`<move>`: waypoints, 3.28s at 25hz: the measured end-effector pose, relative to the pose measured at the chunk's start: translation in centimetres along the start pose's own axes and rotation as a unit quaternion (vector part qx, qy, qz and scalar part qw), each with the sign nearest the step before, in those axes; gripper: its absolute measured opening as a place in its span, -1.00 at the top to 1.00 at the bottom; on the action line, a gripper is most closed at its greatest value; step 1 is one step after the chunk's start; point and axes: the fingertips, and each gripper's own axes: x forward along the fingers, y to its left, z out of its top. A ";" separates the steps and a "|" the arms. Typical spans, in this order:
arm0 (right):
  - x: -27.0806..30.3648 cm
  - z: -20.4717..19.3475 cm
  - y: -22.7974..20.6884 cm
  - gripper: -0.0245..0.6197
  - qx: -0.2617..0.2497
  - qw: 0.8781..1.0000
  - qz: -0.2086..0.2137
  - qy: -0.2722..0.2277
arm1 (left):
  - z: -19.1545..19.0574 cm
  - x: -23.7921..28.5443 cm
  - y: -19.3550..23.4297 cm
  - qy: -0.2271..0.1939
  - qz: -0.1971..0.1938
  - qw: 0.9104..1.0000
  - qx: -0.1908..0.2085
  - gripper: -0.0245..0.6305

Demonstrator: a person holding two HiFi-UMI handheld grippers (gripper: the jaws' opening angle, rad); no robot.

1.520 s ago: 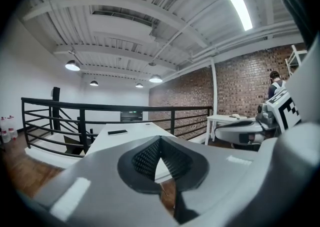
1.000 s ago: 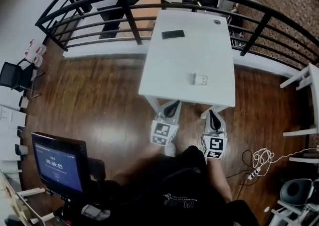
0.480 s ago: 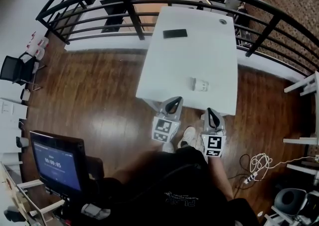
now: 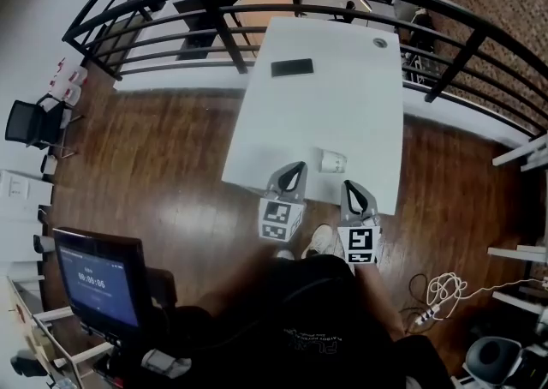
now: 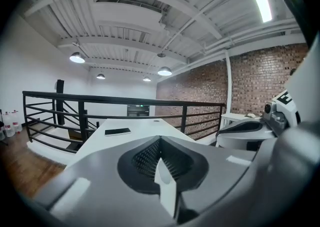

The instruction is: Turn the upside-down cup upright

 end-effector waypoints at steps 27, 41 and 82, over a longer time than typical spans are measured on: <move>4.3 -6.0 -1.1 0.88 -0.070 0.982 0.095 0.146 | 2.0 3.0 1.0 -0.002 -0.016 1.000 0.014 0.93; 5.4 -8.7 -0.9 0.58 -0.197 0.945 0.157 0.207 | 1.1 1.0 4.8 0.000 0.018 1.000 0.002 0.94; 10.6 -13.0 0.6 -0.01 -0.377 0.806 0.293 0.350 | -1.6 -1.5 9.3 0.031 0.079 0.995 -0.059 0.93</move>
